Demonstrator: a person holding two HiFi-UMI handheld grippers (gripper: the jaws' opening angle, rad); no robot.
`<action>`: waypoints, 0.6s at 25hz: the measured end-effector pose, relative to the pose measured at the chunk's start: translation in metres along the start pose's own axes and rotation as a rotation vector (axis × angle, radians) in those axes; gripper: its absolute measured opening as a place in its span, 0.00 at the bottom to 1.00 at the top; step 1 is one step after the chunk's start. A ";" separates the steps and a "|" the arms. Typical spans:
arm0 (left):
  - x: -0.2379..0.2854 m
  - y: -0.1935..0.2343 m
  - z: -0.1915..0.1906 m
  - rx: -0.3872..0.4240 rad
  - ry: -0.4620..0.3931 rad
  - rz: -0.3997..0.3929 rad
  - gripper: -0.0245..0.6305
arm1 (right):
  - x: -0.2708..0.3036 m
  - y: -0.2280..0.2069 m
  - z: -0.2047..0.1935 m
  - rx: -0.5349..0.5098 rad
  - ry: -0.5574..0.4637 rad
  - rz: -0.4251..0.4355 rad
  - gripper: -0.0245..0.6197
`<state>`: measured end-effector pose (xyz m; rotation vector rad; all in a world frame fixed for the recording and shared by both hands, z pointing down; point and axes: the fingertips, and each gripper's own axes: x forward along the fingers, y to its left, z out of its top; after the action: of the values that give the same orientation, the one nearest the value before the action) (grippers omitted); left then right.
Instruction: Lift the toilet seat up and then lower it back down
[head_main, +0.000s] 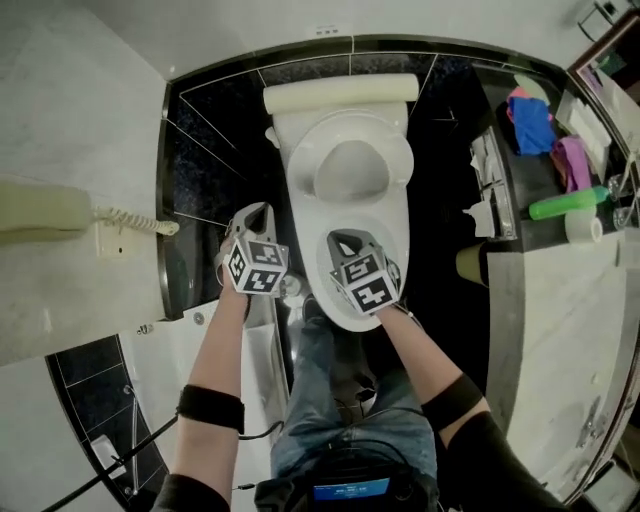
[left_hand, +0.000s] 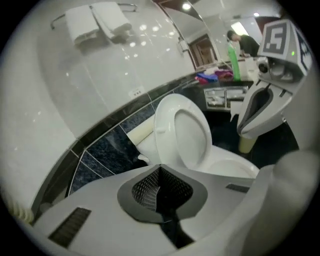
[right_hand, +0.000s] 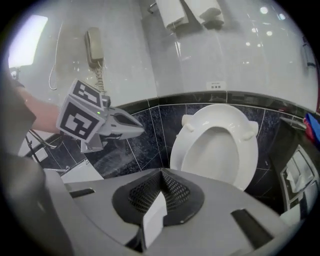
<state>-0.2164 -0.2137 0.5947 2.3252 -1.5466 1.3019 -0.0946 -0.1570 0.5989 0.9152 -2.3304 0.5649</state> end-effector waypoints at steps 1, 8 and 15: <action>-0.017 -0.006 0.003 -0.060 -0.010 -0.006 0.05 | -0.015 -0.001 0.001 -0.003 -0.006 -0.005 0.04; -0.126 -0.063 0.036 -0.325 -0.086 -0.032 0.05 | -0.124 -0.019 -0.015 -0.006 -0.036 -0.035 0.04; -0.206 -0.129 0.040 -0.425 -0.084 -0.003 0.05 | -0.221 -0.036 -0.068 0.003 -0.036 -0.056 0.04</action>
<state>-0.1199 -0.0178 0.4807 2.1293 -1.6478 0.7831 0.0886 -0.0375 0.5147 0.9967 -2.3290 0.5337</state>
